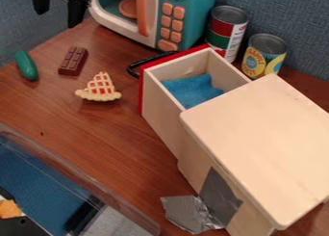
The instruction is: Close the drawer
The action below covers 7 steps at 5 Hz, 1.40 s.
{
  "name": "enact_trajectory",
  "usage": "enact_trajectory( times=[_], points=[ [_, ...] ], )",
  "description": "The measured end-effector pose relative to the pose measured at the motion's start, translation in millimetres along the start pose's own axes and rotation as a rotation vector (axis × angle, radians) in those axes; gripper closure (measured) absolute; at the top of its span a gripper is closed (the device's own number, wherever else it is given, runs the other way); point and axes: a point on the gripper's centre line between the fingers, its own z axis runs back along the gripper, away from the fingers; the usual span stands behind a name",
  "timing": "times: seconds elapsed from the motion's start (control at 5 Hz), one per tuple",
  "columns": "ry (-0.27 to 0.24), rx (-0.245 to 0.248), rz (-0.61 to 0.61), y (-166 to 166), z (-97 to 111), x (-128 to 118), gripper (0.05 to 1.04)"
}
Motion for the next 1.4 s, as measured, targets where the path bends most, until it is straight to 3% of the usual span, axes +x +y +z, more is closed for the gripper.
enact_trajectory(
  times=[0.2,0.4,0.6,0.8,1.0,1.2,1.4],
  points=[
    [0.036,-0.012,-0.023,-3,-14,-1,0.083],
    [0.032,0.001,-0.294,12,-37,19,0.083],
    [0.072,0.027,-0.528,18,-77,40,0.085],
    [0.007,0.051,-0.774,8,-75,57,0.083],
    [-0.005,0.072,-1.03,-7,-74,65,0.083],
    [-0.042,0.101,-1.264,-23,-68,58,0.084],
    [-0.133,0.141,-1.443,-32,-43,52,0.084]
  ],
)
